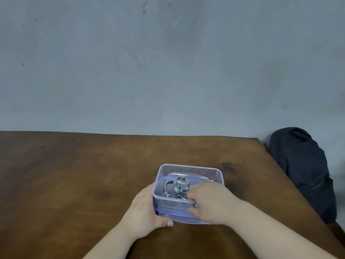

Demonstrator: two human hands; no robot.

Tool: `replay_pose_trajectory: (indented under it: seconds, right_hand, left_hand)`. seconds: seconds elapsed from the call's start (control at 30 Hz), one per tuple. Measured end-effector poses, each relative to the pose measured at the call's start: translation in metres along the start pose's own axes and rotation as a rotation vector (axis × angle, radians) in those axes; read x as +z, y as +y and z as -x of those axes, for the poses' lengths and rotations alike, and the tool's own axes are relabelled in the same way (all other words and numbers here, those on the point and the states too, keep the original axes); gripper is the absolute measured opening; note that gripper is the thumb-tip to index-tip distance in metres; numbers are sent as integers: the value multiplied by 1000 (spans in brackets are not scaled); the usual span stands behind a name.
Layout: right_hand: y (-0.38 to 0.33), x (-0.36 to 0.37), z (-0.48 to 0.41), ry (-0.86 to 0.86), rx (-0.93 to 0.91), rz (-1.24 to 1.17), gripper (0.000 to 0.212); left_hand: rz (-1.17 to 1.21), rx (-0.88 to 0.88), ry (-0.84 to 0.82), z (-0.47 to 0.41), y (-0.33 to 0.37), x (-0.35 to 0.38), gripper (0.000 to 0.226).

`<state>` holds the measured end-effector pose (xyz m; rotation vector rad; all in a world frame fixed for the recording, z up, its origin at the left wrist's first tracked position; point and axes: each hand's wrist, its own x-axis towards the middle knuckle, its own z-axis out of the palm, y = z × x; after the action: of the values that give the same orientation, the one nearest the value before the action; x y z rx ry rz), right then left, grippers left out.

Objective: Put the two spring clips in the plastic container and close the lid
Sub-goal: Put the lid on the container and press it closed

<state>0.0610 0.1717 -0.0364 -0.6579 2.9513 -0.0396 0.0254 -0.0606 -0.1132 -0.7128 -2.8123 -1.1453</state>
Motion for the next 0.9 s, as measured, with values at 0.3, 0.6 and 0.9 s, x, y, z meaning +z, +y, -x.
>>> replay_pose_trajectory:
  seconds: [0.3, 0.6, 0.9]
  right_hand:
    - [14, -9, 10, 135, -19, 5, 27]
    - [45, -36, 0, 234, 39, 2, 48]
    - [51, -5, 0, 144, -11, 0, 29]
  left_hand:
    - [-166, 59, -25, 6, -9, 8, 61]
    - [-328, 516, 130, 18, -3, -17, 19]
    - [26, 547, 311, 31, 60, -71, 36]
